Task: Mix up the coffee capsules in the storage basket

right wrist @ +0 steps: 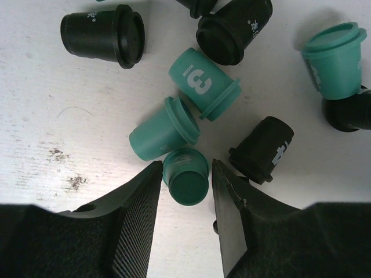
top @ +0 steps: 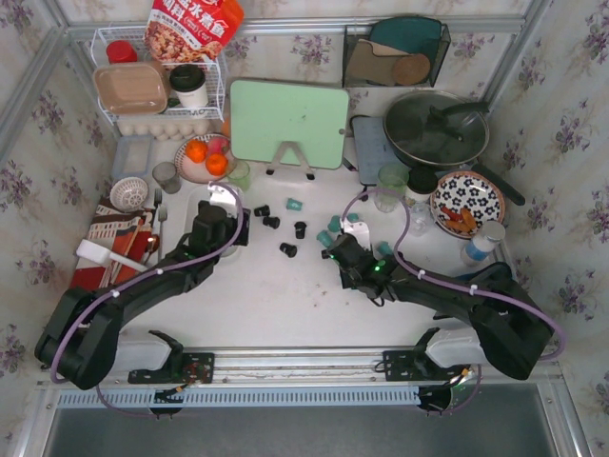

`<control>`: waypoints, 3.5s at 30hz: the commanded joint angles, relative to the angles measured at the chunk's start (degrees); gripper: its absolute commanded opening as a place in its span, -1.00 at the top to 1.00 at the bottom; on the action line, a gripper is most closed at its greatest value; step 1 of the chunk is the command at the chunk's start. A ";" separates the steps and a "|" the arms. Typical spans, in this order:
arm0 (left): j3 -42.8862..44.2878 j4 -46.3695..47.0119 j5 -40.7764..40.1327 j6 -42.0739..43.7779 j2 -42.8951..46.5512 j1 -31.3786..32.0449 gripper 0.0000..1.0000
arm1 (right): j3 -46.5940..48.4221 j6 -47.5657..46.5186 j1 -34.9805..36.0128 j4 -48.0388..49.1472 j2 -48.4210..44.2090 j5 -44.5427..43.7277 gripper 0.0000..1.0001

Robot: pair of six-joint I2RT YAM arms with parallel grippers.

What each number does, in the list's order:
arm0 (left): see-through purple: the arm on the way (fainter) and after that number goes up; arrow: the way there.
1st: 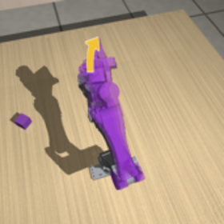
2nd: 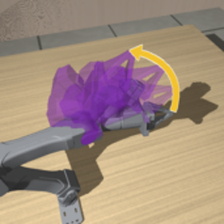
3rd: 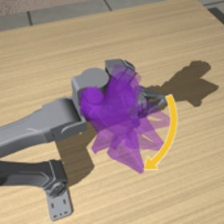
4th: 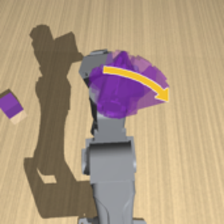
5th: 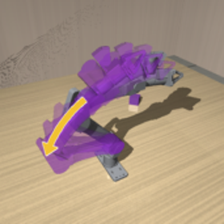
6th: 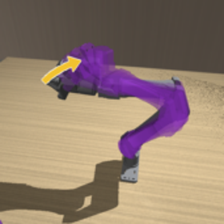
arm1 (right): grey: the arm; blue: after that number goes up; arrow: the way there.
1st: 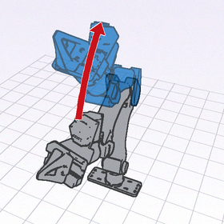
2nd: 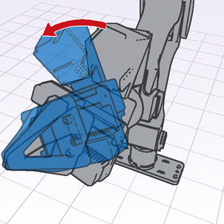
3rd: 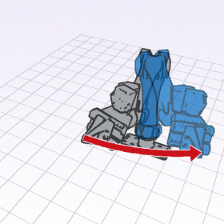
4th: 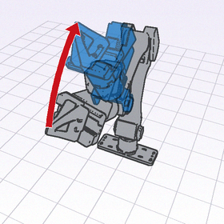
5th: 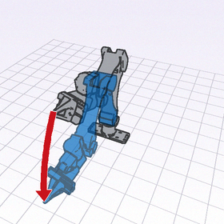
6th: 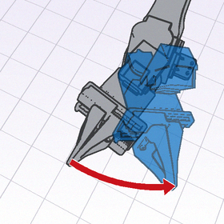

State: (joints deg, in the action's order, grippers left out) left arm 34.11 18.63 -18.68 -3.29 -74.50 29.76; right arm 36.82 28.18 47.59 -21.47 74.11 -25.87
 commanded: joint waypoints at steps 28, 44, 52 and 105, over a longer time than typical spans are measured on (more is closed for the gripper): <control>-5.67 21.73 56.32 25.64 1.19 13.16 -0.99 | 0.73 -5.06 0.13 17.18 -24.38 19.62 0.68; -6.95 25.86 52.68 26.54 3.37 17.26 -0.91 | -6.36 1.27 0.13 35.25 -23.27 33.78 0.66; -6.85 25.82 52.35 25.90 3.79 17.26 -0.76 | -7.81 3.06 0.13 38.40 -21.86 34.22 0.65; -5.45 2.75 -9.98 -14.08 1.34 -3.74 -0.37 | 5.37 35.24 0.13 -18.91 -0.04 -22.78 -0.04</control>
State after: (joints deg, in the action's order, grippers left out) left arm 27.79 24.16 -25.47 -12.91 -72.60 26.41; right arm 39.59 54.24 47.62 -30.33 68.27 -43.18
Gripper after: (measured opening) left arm 0.687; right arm 0.516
